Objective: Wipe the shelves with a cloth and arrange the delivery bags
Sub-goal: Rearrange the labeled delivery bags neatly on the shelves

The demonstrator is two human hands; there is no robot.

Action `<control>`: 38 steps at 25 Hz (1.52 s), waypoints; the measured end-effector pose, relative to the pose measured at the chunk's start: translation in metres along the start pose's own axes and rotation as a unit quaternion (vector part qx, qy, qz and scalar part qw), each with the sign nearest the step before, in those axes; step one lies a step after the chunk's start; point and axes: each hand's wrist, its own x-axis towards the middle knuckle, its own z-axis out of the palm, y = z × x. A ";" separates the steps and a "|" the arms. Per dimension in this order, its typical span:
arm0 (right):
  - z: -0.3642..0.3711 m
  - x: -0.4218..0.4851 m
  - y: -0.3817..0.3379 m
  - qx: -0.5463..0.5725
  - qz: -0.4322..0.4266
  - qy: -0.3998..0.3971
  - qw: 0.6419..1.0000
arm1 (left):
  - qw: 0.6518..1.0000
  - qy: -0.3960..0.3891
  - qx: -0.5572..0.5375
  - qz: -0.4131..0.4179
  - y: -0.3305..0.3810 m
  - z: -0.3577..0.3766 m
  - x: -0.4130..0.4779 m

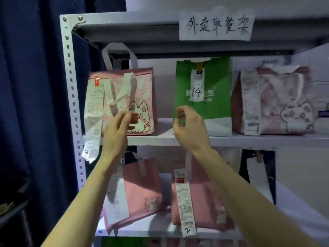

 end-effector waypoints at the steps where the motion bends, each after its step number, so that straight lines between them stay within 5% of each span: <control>1: -0.012 -0.002 0.008 -0.008 0.000 0.008 1.000 | 1.000 -0.014 -0.017 0.000 0.000 0.020 0.001; 13: -0.147 -0.031 0.106 -0.110 0.107 0.083 0.985 | 0.981 -0.133 -0.140 0.002 0.021 0.195 -0.008; 17: -0.209 -0.026 0.156 -0.178 0.151 0.198 0.952 | 0.976 -0.201 -0.081 0.031 0.055 0.253 -0.018; 21: -0.260 -0.005 0.208 -0.196 0.242 0.172 0.935 | 0.968 -0.250 0.018 0.030 0.081 0.303 -0.025; 25: -0.275 0.005 0.230 -0.183 0.258 0.127 0.940 | 0.984 -0.176 0.040 0.011 0.087 0.326 -0.032; 29: -0.241 -0.006 0.198 -0.116 0.053 0.156 0.980 | 0.983 0.018 0.129 0.133 0.077 0.300 -0.034; 32: -0.192 -0.008 0.145 -0.010 -0.022 0.045 0.999 | 0.969 0.140 0.191 0.076 0.055 0.250 -0.017; 35: -0.144 0.005 0.099 0.010 -0.002 -0.042 0.999 | 0.972 0.116 0.194 -0.069 0.036 0.198 0.002; 38: -0.114 0.023 0.083 0.040 0.161 -0.093 0.982 | 0.973 0.033 0.158 -0.167 0.022 0.174 0.016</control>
